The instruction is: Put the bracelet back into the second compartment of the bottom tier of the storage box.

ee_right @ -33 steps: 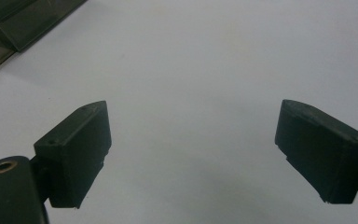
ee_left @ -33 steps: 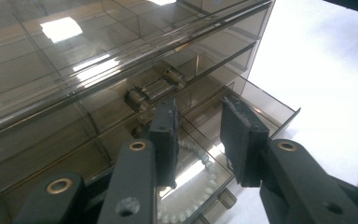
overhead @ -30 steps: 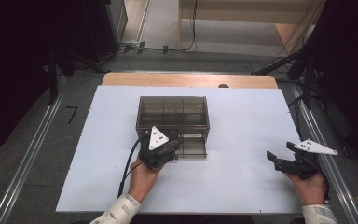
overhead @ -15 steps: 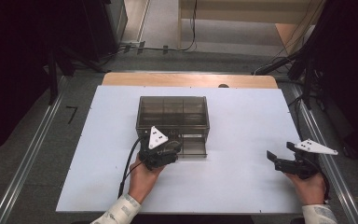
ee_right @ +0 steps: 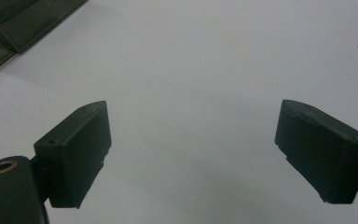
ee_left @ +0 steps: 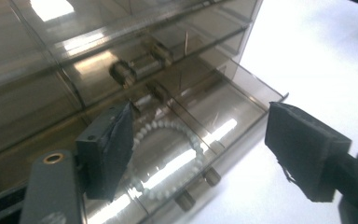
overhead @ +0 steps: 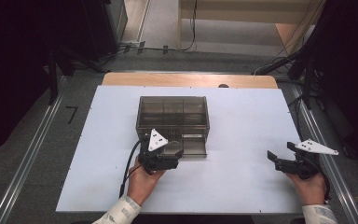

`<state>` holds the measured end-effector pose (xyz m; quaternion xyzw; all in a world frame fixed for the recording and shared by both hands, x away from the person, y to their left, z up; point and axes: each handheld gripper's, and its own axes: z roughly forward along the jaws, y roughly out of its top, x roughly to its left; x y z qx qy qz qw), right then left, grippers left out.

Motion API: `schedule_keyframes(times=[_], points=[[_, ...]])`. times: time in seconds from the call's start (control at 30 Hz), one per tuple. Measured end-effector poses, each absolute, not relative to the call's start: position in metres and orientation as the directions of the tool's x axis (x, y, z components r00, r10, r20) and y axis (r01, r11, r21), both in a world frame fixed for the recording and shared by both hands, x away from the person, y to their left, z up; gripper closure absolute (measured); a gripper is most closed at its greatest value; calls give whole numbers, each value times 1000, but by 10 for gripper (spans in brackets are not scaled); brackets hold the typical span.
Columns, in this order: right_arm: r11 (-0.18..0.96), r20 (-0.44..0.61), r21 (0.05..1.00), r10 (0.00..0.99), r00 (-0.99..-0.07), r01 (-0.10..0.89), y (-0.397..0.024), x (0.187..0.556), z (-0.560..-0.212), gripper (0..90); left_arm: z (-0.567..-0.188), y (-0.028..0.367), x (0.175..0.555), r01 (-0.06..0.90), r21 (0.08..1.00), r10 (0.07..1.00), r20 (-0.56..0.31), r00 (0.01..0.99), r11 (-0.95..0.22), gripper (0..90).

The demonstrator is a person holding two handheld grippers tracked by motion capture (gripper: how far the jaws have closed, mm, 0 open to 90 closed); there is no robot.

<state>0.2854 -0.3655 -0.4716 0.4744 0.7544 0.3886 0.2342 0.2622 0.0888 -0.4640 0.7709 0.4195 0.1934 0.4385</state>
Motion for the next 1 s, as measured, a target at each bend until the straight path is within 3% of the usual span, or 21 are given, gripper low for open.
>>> schedule_keyframes(times=[0.23,0.73,1.0], points=[[245,18,809,898,-439,535,-366,285,-471,91,-465,98,257,484,836,819,-77,568,-257,145],[243,19,809,899,-438,534,-366,284,-471,91,-464,108,251,490,837,844,-67,532,-243,102],[245,18,809,898,-439,535,-366,284,-471,91,-465,118,248,489,846,864,-69,499,-215,25]])
